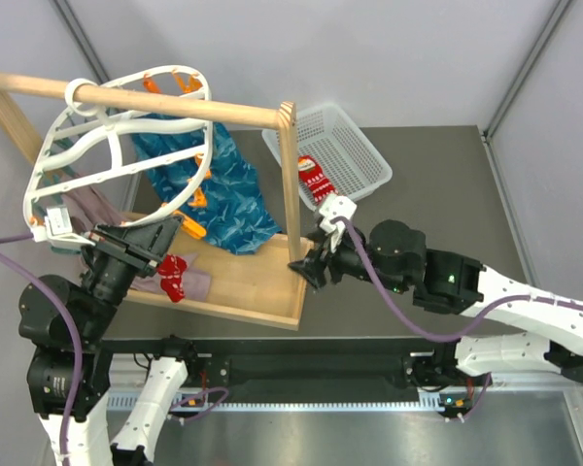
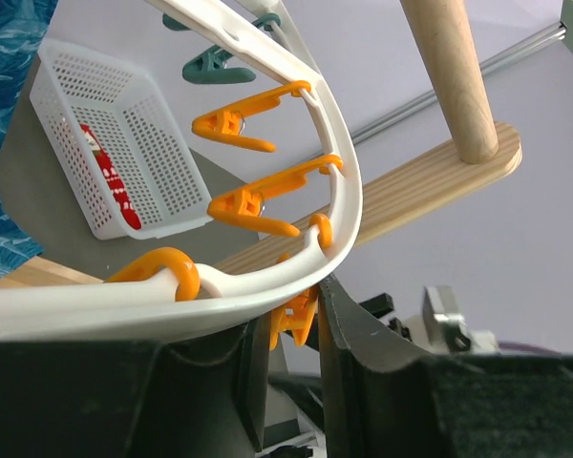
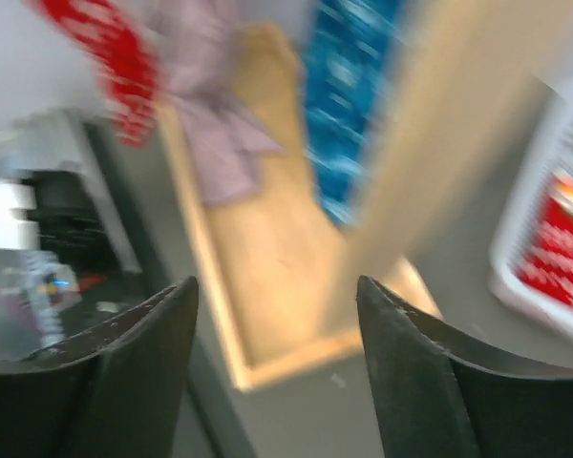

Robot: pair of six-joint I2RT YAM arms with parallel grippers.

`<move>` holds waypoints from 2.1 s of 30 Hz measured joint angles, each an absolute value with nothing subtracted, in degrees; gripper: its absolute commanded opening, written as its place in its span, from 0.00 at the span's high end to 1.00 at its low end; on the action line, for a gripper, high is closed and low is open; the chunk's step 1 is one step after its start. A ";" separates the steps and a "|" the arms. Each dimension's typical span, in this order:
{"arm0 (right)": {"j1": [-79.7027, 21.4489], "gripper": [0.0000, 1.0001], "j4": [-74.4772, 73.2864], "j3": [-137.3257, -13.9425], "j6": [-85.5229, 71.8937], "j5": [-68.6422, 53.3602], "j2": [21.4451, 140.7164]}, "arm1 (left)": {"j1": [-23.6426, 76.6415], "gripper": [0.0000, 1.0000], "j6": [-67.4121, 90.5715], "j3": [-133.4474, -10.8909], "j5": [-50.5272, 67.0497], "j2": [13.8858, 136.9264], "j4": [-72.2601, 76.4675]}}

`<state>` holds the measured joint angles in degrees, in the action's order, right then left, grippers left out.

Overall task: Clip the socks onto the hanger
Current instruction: Pick up the sock from the bin.

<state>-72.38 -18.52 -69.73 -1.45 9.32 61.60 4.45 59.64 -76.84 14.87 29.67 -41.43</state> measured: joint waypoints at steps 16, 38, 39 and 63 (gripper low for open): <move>-30.79 0.19 -21.26 -78.94 -13.26 6.24 83.66 | 4.45 1.00 59.40 -77.12 14.90 29.69 -41.58; -28.69 0.56 -27.77 -114.15 -8.08 -3.11 134.26 | 4.40 1.00 58.57 -78.35 15.33 29.67 -42.17; -28.69 0.61 -27.81 -114.54 -8.12 -3.36 135.41 | 4.40 1.00 58.57 -78.35 15.35 29.67 -42.19; -24.45 0.86 -20.34 -106.04 -5.78 -1.76 115.04 | 4.38 1.00 58.57 -78.35 15.62 29.69 -42.19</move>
